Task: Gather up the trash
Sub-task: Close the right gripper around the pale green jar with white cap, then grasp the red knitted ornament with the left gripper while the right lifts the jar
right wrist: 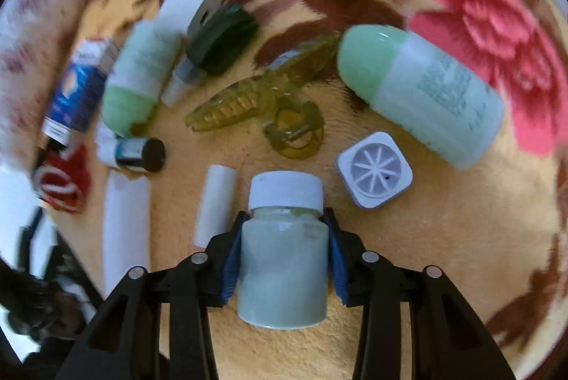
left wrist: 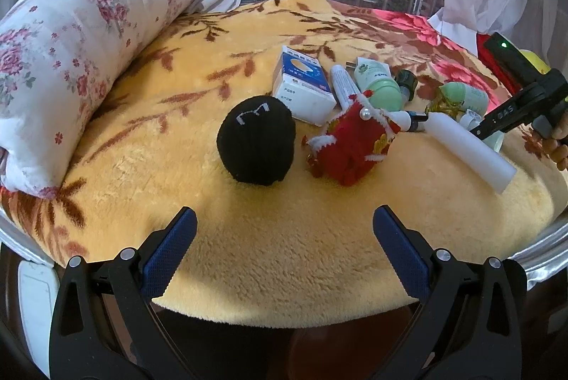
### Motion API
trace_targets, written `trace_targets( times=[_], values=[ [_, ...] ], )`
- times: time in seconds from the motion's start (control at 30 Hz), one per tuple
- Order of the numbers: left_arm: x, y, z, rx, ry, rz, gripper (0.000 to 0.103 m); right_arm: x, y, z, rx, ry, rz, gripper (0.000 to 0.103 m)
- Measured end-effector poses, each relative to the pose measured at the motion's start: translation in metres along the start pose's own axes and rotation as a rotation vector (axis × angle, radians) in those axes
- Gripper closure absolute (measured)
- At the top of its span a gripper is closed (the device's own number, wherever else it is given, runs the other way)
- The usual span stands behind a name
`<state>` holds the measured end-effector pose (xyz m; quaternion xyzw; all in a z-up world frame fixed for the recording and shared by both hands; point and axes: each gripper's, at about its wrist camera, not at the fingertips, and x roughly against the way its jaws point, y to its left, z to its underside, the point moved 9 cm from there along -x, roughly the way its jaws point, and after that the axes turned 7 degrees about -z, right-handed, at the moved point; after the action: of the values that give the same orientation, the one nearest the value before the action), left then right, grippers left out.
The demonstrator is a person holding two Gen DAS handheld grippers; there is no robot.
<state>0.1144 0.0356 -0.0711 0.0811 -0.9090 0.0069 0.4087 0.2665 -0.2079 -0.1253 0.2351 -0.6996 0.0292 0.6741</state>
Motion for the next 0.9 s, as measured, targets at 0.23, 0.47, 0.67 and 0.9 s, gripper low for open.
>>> trace_targets(
  times=[0.23, 0.47, 0.67, 0.9],
  values=[
    [-0.001, 0.006, 0.007, 0.016, 0.012, 0.016, 0.006, 0.018, 0.012, 0.005, 0.072, -0.149, 0.101, 0.062],
    [0.011, -0.019, -0.015, -0.014, -0.035, 0.108, 0.006, 0.090, 0.006, 0.054, -0.104, -0.510, -0.211, 0.062],
    [0.009, -0.073, -0.038, -0.168, -0.132, 0.111, 0.006, 0.082, 0.031, 0.104, -0.114, -0.601, -0.329, 0.062],
    [-0.042, -0.080, -0.044, -0.221, -0.066, 0.114, 0.006, 0.057, 0.043, 0.124, -0.138, -0.613, -0.358, 0.062]
  ],
)
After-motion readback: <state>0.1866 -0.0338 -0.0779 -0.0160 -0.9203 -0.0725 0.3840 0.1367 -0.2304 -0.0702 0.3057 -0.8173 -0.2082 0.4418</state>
